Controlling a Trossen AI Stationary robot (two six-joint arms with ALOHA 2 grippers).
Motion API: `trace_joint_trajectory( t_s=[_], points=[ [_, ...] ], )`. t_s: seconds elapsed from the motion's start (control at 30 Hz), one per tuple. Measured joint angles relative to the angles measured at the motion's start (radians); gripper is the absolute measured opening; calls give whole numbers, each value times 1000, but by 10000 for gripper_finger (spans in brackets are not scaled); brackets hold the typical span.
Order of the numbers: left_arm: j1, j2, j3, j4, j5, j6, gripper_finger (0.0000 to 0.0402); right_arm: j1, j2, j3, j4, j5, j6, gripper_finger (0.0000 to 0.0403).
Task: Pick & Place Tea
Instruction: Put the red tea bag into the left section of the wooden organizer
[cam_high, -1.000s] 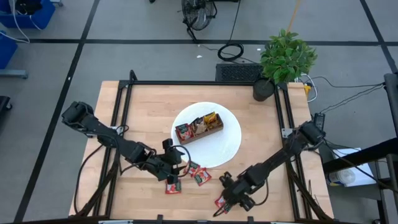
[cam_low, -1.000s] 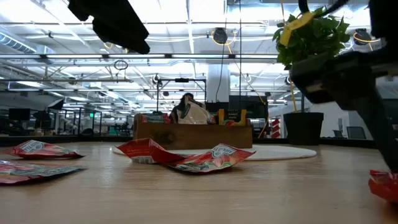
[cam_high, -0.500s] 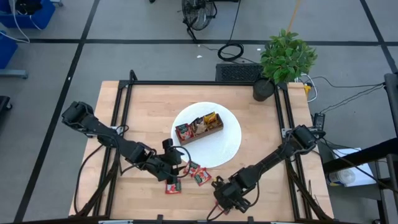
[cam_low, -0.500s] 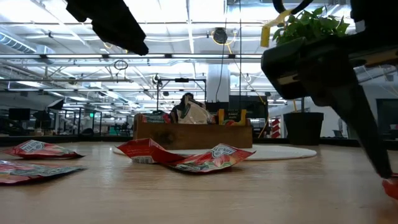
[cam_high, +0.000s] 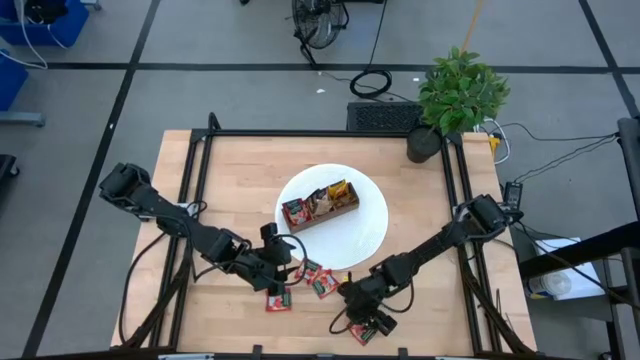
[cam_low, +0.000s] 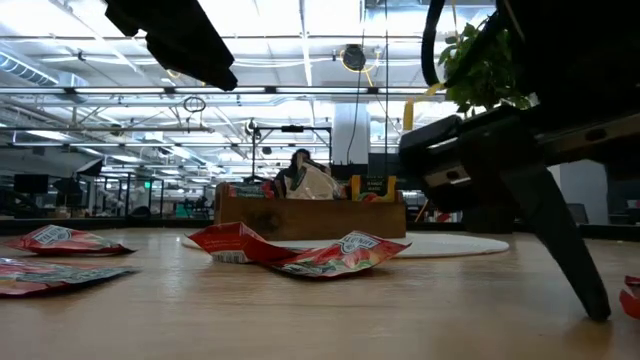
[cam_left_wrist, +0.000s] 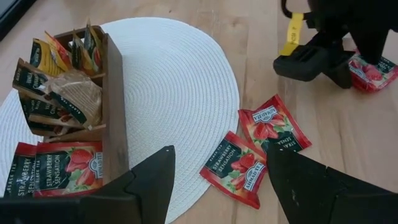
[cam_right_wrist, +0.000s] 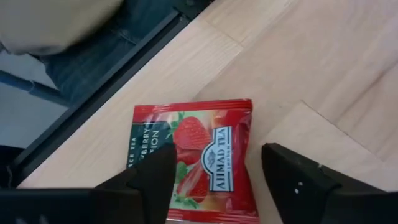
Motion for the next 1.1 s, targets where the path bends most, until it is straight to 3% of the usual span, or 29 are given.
trace_joint_trajectory(
  t_s=[0.17, 0.43, 0.63, 0.8, 0.93, 1.0, 1.1],
  points=[
    [0, 0, 0, 0, 0, 0, 253, -25, 1, -49, 31, 21, -23, 156],
    [0, 0, 0, 0, 0, 0, 253, -44, 3, -94, 21, 129, -76, 24],
    [0, 0, 0, 0, 0, 0, 253, -52, -17, -98, 16, 174, -80, 10],
    [0, 0, 0, 6, -1, 0, 253, -15, -137, -104, -12, 401, -106, 10],
    [1, 0, -1, 71, -6, 9, 253, 31, -256, -107, 9, 739, -118, 9],
    [4, 0, -1, 112, -23, 31, 253, 60, -311, -134, 109, 928, -147, 9],
    [13, 2, -1, 161, -85, 34, 253, 80, -373, -253, 404, 1117, -262, 9]
  ],
)
